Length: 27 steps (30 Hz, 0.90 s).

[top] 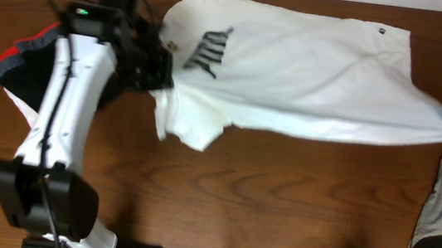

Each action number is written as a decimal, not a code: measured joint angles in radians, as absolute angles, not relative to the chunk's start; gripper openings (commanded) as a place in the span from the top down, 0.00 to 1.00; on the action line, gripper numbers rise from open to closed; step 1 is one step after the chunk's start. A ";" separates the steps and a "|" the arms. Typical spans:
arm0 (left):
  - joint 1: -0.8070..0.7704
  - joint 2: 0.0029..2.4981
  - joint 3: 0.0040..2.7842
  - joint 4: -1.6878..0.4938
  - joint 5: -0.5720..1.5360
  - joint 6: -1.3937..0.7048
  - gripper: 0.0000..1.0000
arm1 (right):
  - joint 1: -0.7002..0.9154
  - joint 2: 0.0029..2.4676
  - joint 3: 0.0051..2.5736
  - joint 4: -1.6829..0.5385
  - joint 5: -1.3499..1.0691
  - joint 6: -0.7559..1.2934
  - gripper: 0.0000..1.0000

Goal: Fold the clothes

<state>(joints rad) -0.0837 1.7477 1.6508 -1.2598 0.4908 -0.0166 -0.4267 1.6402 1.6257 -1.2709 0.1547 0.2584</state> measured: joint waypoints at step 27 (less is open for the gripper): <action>-0.096 1.789 1.473 -1.085 0.324 -0.045 0.58 | -0.434 1.643 1.450 -1.223 0.348 0.304 0.99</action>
